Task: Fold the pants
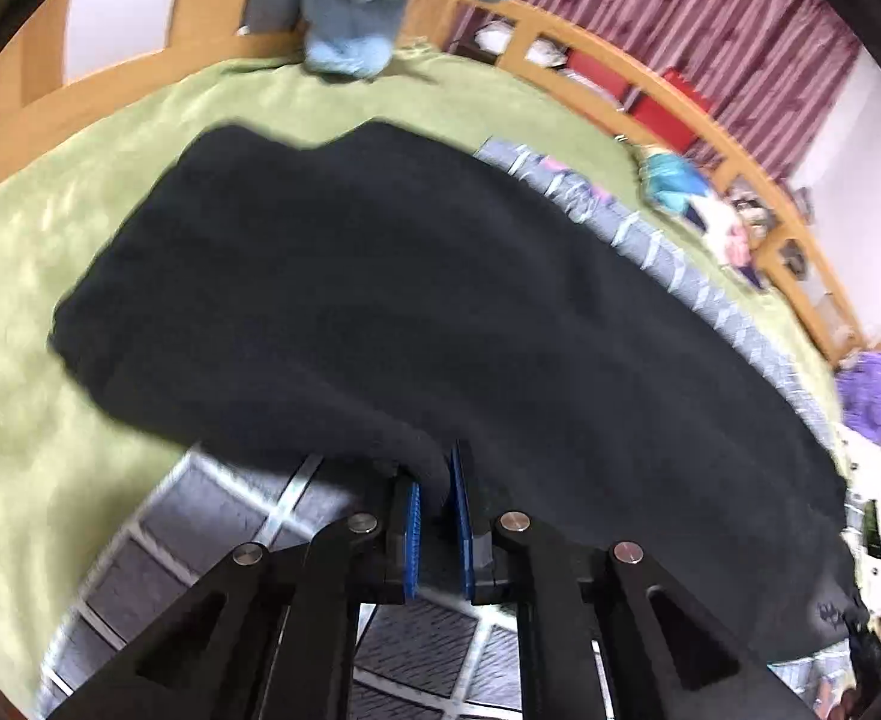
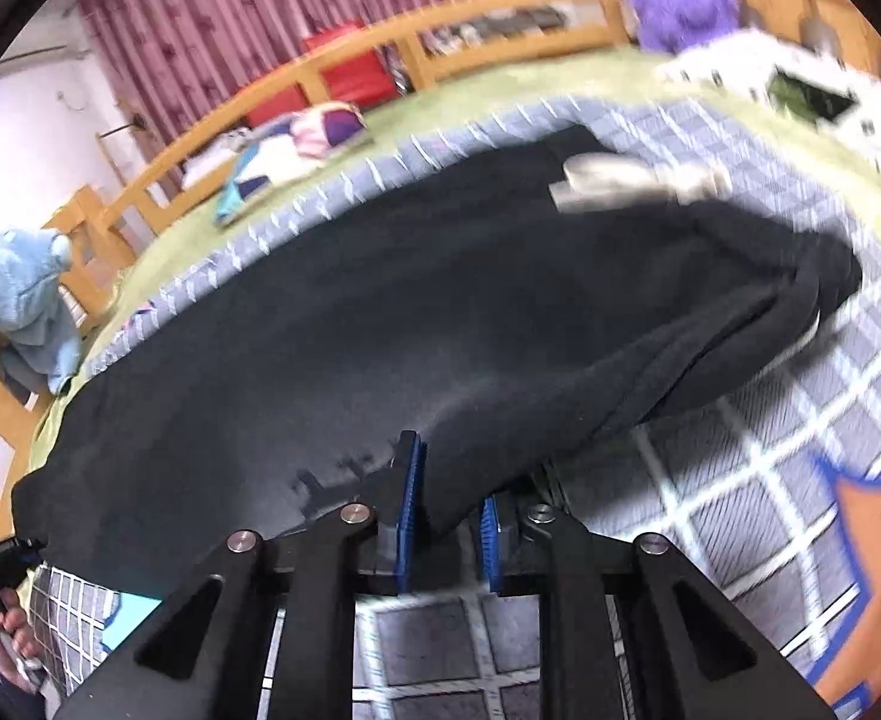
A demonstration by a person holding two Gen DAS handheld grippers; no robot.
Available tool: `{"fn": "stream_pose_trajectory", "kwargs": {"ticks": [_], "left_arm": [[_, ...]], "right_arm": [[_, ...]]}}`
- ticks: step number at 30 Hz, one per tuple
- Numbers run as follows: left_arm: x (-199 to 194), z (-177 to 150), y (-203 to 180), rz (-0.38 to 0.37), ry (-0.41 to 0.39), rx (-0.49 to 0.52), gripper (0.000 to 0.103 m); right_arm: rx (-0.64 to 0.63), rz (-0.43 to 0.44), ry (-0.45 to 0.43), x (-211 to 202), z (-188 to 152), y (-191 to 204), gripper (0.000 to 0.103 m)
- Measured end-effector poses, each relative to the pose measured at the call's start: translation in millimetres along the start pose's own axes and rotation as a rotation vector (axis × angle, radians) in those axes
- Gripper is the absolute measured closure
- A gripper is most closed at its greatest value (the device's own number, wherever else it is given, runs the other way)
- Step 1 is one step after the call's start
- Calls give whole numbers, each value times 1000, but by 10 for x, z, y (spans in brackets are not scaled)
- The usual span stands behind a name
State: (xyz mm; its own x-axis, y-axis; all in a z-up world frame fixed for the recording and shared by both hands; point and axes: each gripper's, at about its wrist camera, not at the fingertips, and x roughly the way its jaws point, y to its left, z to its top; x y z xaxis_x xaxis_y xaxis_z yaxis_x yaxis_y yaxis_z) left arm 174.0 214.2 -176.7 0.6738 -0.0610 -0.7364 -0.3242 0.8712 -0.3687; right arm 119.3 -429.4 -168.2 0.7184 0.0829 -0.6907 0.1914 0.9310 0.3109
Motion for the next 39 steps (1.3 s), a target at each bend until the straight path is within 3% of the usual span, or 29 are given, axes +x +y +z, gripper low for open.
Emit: {"fn": "stream_pose_trajectory", "kwargs": {"ticks": [8, 14, 18, 20, 23, 25, 27, 29, 31, 35, 39], "left_arm": [[-250, 674, -410, -39, -126, 112, 93], [124, 1357, -884, -28, -186, 145, 93], [569, 1623, -1117, 13, -154, 140, 92], [791, 1642, -1154, 36, -110, 150, 87], [1040, 1525, -1110, 65, -14, 154, 85], [977, 1410, -1059, 54, -40, 151, 80], [823, 1318, -994, 17, -60, 151, 55], [660, 1230, -919, -4, -81, 150, 38], [443, 1097, -813, 2, -114, 161, 29], [183, 831, -531, 74, -116, 173, 26], [284, 647, -297, 121, -68, 170, 25]], "right_arm": [[-43, 92, -100, -163, 806, 271, 87], [-110, 56, -142, 257, 1451, 524, 87], [-39, 29, -106, 779, 1825, 549, 85], [9, 33, -71, 986, 1874, 493, 72], [24, 25, -49, 1157, 1797, 469, 61], [-5, 10, -56, 1128, 1666, 479, 53], [-42, -2, -63, 1037, 1519, 491, 51], [-85, -17, -54, 917, 1333, 491, 48], [-108, -10, -30, 813, 1150, 464, 46], [-155, -7, 24, 663, 772, 473, 46], [-186, -2, 58, 570, 434, 502, 46]]}}
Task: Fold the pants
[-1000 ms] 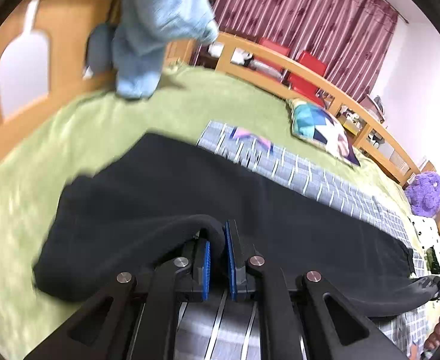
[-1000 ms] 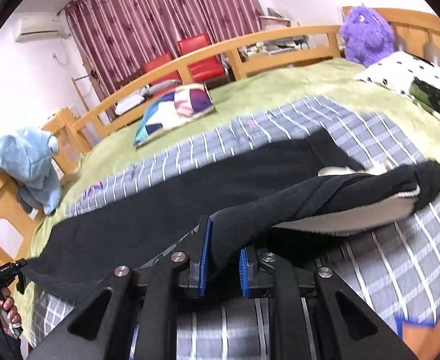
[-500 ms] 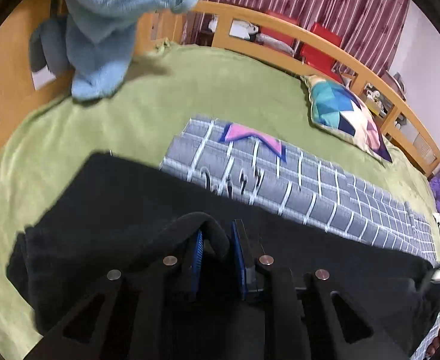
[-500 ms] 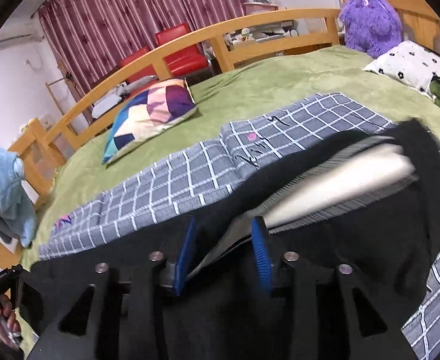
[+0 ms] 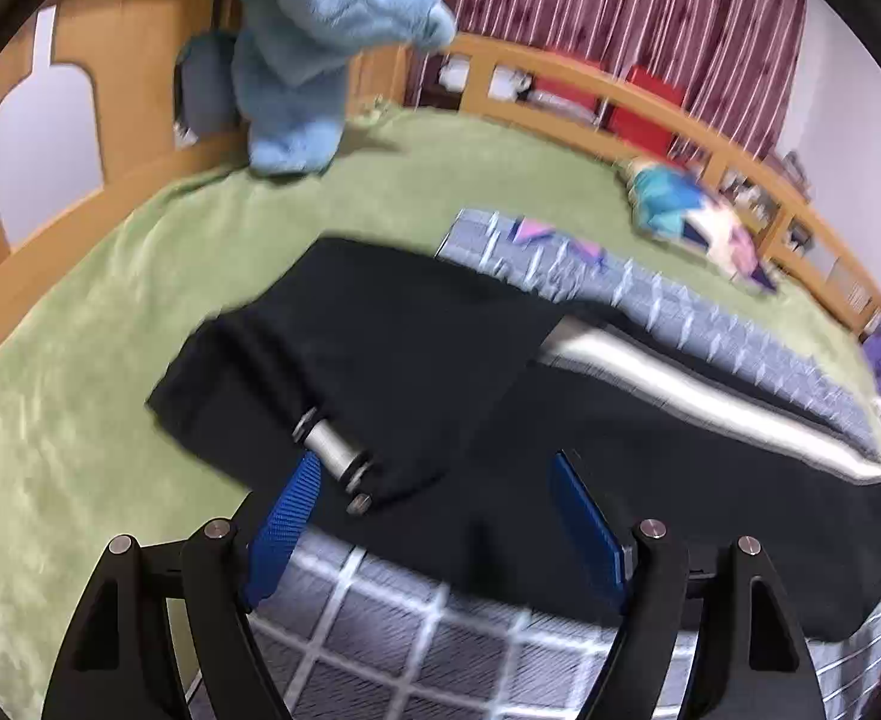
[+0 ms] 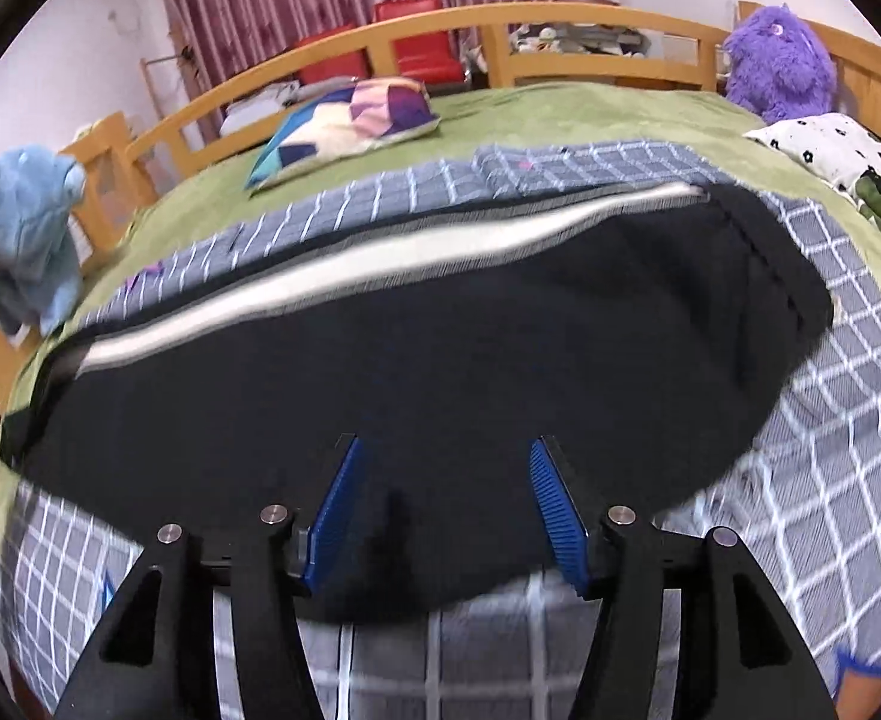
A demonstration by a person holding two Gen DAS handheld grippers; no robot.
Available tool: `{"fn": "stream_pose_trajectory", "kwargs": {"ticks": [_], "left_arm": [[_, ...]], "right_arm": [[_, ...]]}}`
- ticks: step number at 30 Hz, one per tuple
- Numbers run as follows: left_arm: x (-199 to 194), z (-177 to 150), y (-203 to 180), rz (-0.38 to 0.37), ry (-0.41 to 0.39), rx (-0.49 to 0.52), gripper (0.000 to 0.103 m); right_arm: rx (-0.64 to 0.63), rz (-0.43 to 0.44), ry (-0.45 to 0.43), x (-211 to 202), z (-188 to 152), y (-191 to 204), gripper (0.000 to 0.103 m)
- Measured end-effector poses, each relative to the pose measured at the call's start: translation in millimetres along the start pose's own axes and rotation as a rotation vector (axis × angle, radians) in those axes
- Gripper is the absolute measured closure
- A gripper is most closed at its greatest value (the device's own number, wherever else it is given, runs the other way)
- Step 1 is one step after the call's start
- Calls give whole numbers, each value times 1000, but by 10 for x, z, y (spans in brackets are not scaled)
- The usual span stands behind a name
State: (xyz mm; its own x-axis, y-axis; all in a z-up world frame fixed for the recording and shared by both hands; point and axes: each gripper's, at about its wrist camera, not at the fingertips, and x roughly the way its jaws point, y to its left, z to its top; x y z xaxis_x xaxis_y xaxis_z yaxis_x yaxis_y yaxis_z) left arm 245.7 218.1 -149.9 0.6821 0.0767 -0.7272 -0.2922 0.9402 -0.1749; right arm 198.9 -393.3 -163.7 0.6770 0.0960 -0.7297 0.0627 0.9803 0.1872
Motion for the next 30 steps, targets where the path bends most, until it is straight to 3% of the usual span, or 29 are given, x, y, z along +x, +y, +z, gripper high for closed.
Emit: {"fn": "stream_pose_trajectory", "kwargs": {"ticks": [4, 7, 8, 10, 13, 14, 17, 21, 23, 27, 28, 30], "left_arm": [[304, -31, 7, 47, 49, 4, 25], [551, 23, -48, 138, 30, 46, 26], [655, 72, -70, 175, 30, 80, 30], [754, 230, -79, 204, 12, 125, 58], [762, 624, -35, 226, -31, 121, 61], [712, 849, 15, 223, -57, 88, 61], [580, 1199, 116, 201, -74, 1, 43], [308, 1234, 107, 283, -136, 37, 18], [205, 1141, 125, 270, -139, 42, 18], [24, 708, 171, 161, -61, 42, 18], [-1, 584, 182, 127, -42, 41, 18], [-92, 207, 217, -13, -16, 16, 18]], "right_arm": [[-1, -1, 44, 30, -247, 73, 46], [0, -20, 42, 19, -326, 86, 46], [5, -23, 34, 4, -349, 79, 46], [24, -28, 19, -8, -392, 50, 46], [42, -45, 22, 1, -429, 22, 46], [47, -49, 21, -3, -433, 17, 46], [48, -64, 27, -38, -423, 34, 46], [50, -71, 17, -144, -438, 44, 46], [60, -71, 18, -197, -452, 44, 46], [74, -71, 12, -310, -480, -11, 46], [78, -74, 11, -322, -481, -30, 46], [99, -76, 14, -358, -501, -110, 46]]}}
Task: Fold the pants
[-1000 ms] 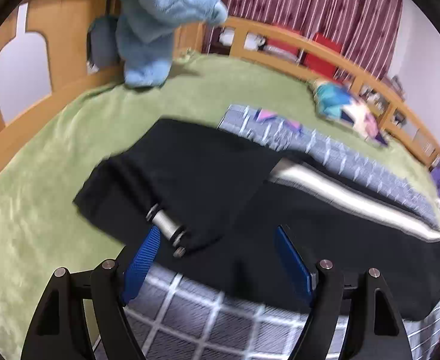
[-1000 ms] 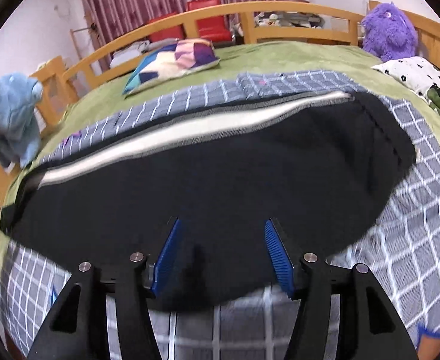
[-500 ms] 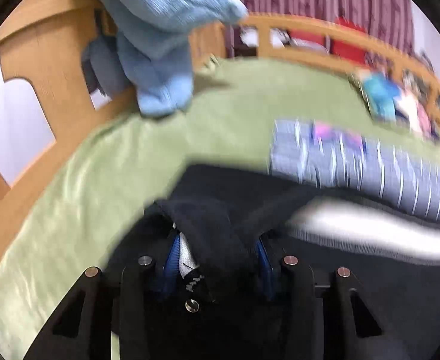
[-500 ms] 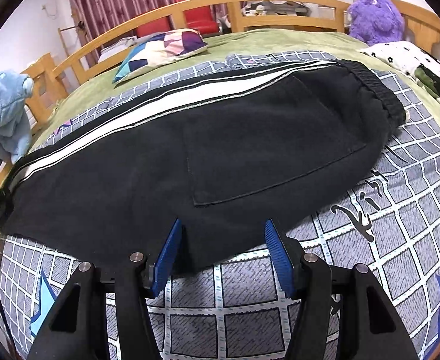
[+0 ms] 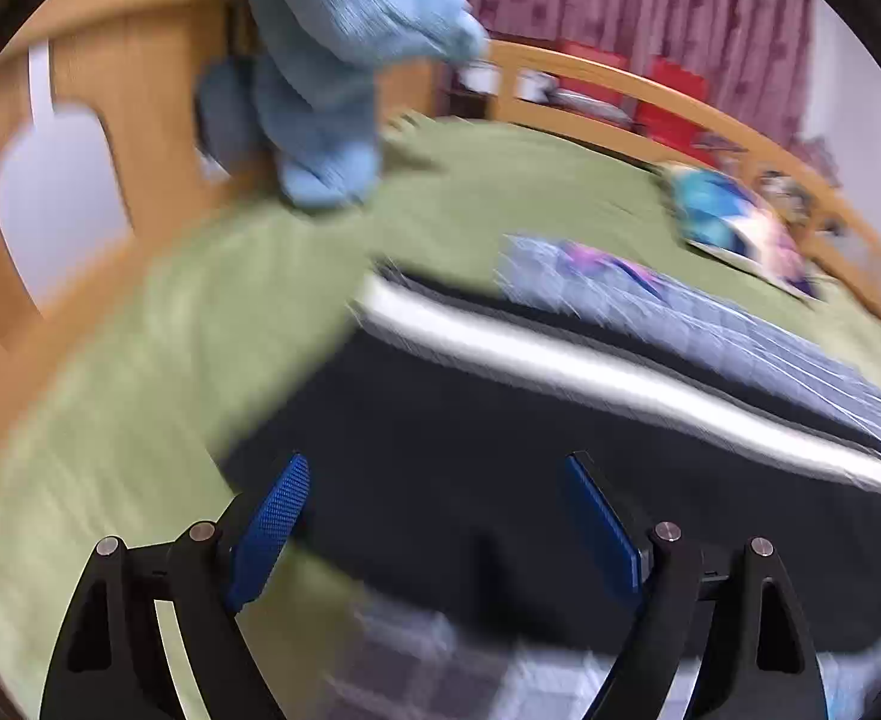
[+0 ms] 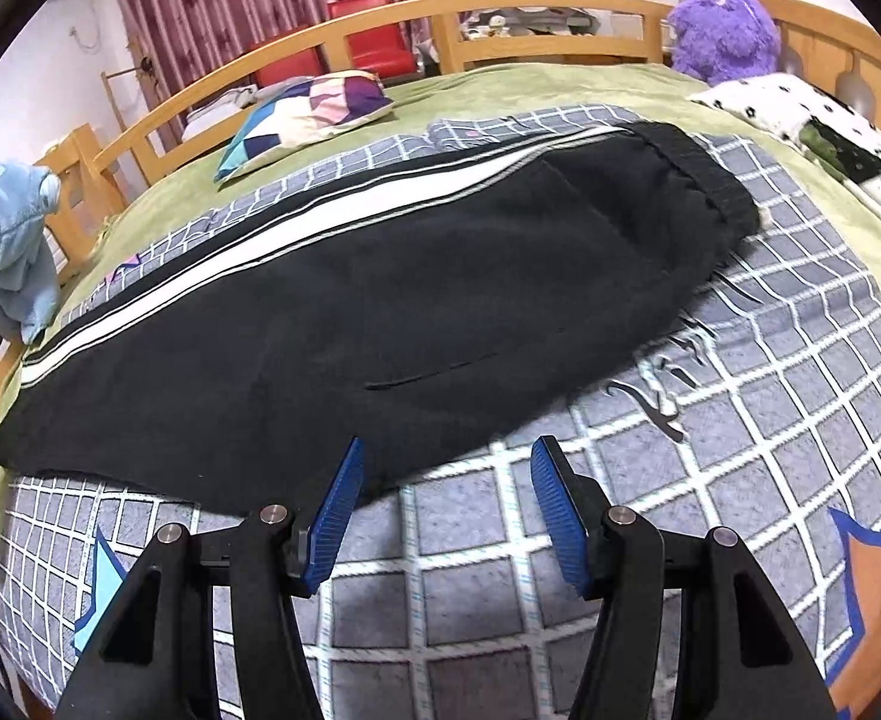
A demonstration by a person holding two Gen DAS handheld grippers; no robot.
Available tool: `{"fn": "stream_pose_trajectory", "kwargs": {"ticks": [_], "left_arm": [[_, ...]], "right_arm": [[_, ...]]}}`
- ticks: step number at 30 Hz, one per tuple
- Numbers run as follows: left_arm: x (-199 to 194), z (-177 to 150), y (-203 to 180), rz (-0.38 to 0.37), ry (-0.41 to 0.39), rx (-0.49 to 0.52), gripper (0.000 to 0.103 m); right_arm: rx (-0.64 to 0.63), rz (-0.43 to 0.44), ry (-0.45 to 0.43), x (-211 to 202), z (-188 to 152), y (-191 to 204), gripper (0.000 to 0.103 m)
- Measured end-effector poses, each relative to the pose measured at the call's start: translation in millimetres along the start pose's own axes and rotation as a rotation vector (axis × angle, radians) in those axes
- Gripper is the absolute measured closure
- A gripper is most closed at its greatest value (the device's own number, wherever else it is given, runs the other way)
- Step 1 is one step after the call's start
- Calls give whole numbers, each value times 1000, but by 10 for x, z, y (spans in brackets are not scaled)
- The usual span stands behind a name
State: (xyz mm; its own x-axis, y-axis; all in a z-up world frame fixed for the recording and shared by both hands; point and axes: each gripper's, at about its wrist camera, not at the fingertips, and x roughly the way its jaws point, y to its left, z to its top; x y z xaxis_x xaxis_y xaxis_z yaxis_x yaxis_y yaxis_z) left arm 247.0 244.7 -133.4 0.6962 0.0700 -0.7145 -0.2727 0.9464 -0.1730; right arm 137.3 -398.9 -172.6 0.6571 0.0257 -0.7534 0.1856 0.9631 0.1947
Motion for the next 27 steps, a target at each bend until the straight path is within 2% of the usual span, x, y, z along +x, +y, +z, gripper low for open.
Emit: {"fn": "stream_pose_trajectory", "kwargs": {"ticks": [3, 6, 8, 10, 14, 20, 23, 24, 25, 26, 27], "left_arm": [[-23, -514, 106, -139, 34, -121, 18], [136, -803, 202, -199, 112, -217, 20], [187, -861, 279, -222, 99, -274, 20], [219, -810, 314, -245, 75, -305, 20], [473, -629, 295, -260, 84, -334, 20], [792, -406, 269, -263, 45, -419, 22], [887, -346, 283, -251, 21, -487, 32], [910, -319, 293, -243, 21, -510, 43], [925, -285, 305, -227, 28, -527, 68], [924, -252, 314, -208, 41, -528, 86], [878, -190, 342, -203, 60, -511, 92]], "right_arm": [[38, 9, 4, -18, -16, -162, 44], [72, 33, 17, 61, 6, -326, 42], [101, 55, 32, 153, 52, -435, 42], [154, 79, 40, 246, 115, -560, 42], [263, 152, 35, 482, 254, -755, 42], [328, 234, 31, 933, 650, -920, 41], [407, 266, 36, 1124, 834, -1005, 41], [424, 272, 38, 1156, 881, -1009, 44], [431, 266, 39, 1177, 915, -1008, 70], [440, 225, 40, 1196, 943, -1012, 80], [444, 232, 49, 1192, 965, -1014, 83]]}}
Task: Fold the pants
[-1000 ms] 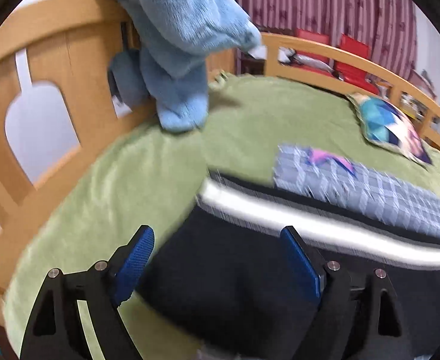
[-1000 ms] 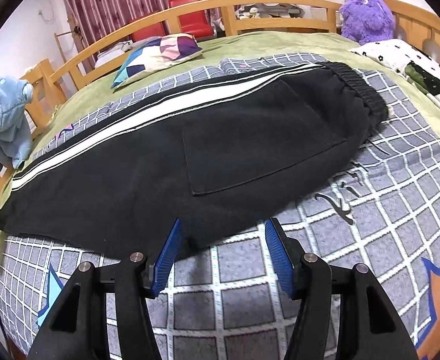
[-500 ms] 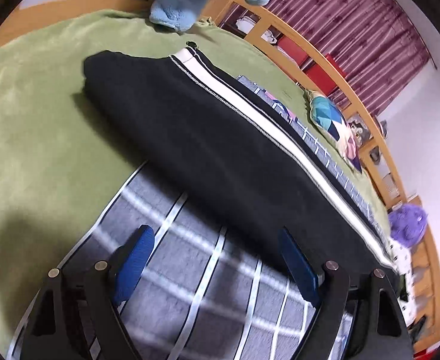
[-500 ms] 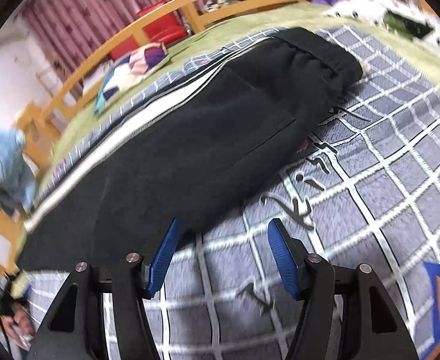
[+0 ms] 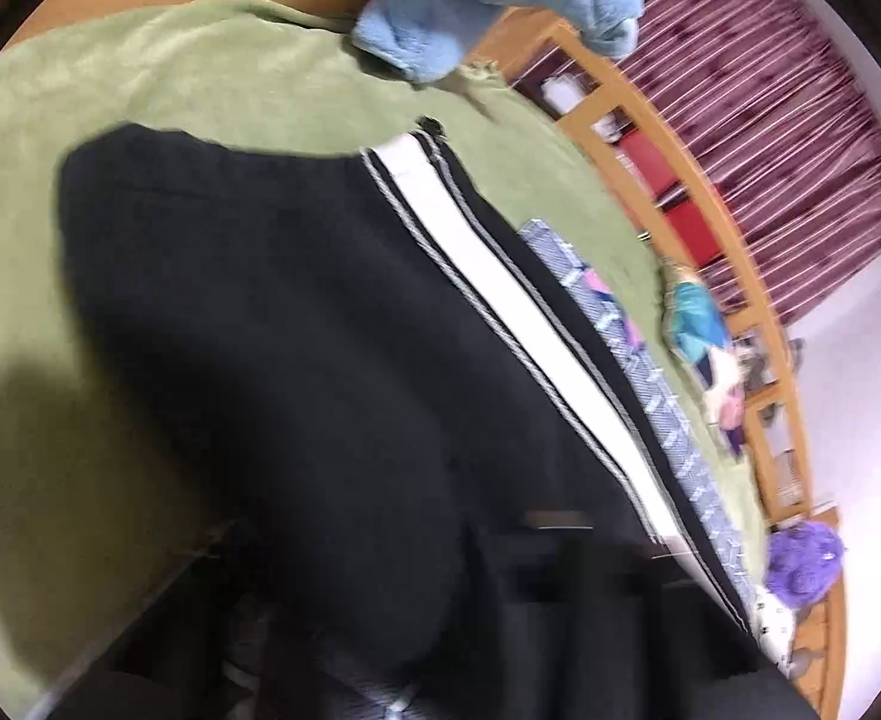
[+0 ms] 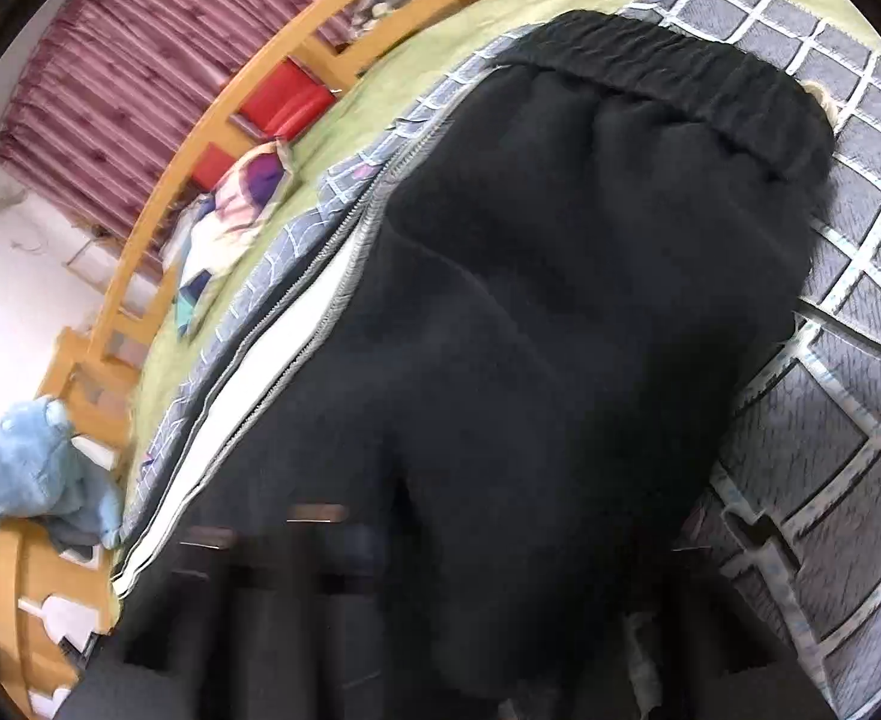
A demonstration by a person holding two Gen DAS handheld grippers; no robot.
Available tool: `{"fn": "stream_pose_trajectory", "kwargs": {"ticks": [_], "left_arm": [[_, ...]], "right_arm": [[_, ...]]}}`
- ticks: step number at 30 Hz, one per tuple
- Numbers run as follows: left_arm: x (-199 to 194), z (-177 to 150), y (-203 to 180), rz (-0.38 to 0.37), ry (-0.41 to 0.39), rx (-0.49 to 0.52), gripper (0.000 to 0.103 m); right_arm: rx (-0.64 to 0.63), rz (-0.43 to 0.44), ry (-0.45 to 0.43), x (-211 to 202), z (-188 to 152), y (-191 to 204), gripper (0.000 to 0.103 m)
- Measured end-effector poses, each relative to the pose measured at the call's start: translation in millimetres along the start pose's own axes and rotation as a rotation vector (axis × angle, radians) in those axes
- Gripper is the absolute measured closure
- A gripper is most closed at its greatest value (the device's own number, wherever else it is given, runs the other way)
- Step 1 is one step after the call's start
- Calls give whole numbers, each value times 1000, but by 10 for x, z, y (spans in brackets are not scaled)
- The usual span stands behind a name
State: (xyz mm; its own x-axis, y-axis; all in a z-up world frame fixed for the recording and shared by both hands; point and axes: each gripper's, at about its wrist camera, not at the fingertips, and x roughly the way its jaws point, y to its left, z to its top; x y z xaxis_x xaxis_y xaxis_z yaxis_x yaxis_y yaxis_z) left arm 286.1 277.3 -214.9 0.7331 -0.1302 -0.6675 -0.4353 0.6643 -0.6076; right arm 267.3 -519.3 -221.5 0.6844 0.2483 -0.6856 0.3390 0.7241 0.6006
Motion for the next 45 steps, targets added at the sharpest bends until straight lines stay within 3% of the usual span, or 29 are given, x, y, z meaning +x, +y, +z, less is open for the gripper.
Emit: {"fn": "stream_pose_trajectory", "kwargs": {"ticks": [3, 6, 9, 12, 14, 16, 18, 20, 22, 23, 26, 29, 32, 33, 34, 35, 37, 39, 41, 43, 45], "left_arm": [[-340, 67, -100, -81, 12, 40, 92], [-792, 11, -210, -87, 5, 105, 92], [-1247, -139, -101, -77, -11, 161, 92], [-1504, -318, 225, -85, 35, 153, 92], [-1533, -478, 440, -59, 80, 152, 91], [-1405, -669, 573, 50, 119, 187, 89], [-1336, -798, 636, 122, 128, 216, 85], [-1348, -883, 641, 186, 115, 235, 66], [-1456, -946, 624, 202, 99, 266, 44], [-1513, -957, 597, 205, 89, 284, 40], [-1628, -979, 558, 221, 72, 297, 38], [-1672, -980, 554, 214, 72, 264, 38], [-1693, -975, 575, 192, 76, 204, 38], [-1700, -983, 573, 188, 75, 197, 38], [-1724, -992, 566, 191, 66, 198, 38], [-1732, -1002, 539, 196, 55, 204, 38], [-1791, -998, 482, 198, 33, 235, 38], [-1839, -998, 464, 198, 23, 255, 38], [-1852, -989, 457, 200, 18, 267, 38], [-1836, -992, 441, 209, 18, 291, 38], [-1863, -983, 433, 214, 18, 307, 38]], "right_arm": [[-34, 15, -62, -347, 5, 187, 89], [-113, 33, -117, -839, -105, 449, 91], [-166, 14, -118, -1277, -311, 508, 91], [-179, -3, -67, -1642, -570, 279, 91], [-184, -24, -39, -1771, -718, 80, 91], [-177, -48, 8, -1754, -868, -116, 89], [-164, -80, 81, -1566, -1011, -295, 85], [-139, -113, 133, -1470, -1132, -447, 76], [-106, -86, 138, -1563, -1190, -616, 69], [-100, -73, 118, -1653, -1202, -667, 60], [-105, -80, 18, -1900, -1130, -724, 46], [-51, -76, -54, -1868, -962, -834, 29], [122, -15, -34, -1501, -774, -1104, 33], [177, 1, -39, -1428, -734, -1167, 45], [224, 5, -59, -1381, -692, -1206, 65], [201, -5, -87, -1384, -587, -1158, 77], [32, 24, -129, -1559, -382, -917, 80], [-47, 87, -190, -1795, -261, -821, 79], [-70, 63, -194, -1856, -198, -809, 68], [-95, -38, -100, -1661, -193, -877, 62], [-75, -139, 56, -1457, -275, -1091, 61]]}}
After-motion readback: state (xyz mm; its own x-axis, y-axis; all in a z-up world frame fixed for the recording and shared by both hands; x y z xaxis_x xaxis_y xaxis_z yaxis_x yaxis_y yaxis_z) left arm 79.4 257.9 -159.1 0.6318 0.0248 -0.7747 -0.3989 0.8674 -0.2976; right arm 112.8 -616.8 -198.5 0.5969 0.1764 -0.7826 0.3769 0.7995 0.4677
